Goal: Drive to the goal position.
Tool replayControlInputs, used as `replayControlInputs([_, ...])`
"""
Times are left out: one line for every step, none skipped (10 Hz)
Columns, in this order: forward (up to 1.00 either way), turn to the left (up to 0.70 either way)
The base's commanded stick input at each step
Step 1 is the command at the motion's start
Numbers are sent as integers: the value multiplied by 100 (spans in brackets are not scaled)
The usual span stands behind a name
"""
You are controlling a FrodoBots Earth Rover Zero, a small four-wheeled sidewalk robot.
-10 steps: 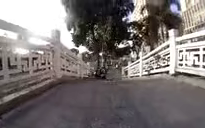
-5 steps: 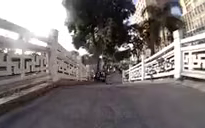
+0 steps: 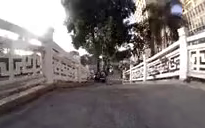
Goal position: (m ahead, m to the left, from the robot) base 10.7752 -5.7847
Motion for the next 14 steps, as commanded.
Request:
replayControlInputs([45,-21])
replayControlInputs([45,-9])
replayControlInputs([45,0])
replayControlInputs([45,0])
replayControlInputs([45,0])
replayControlInputs([45,0])
replayControlInputs([45,0])
replayControlInputs([45,0])
replayControlInputs([45,0])
replayControlInputs([45,0])
replayControlInputs([45,0])
replayControlInputs([45,0])
replayControlInputs([45,0])
replayControlInputs([45,0])
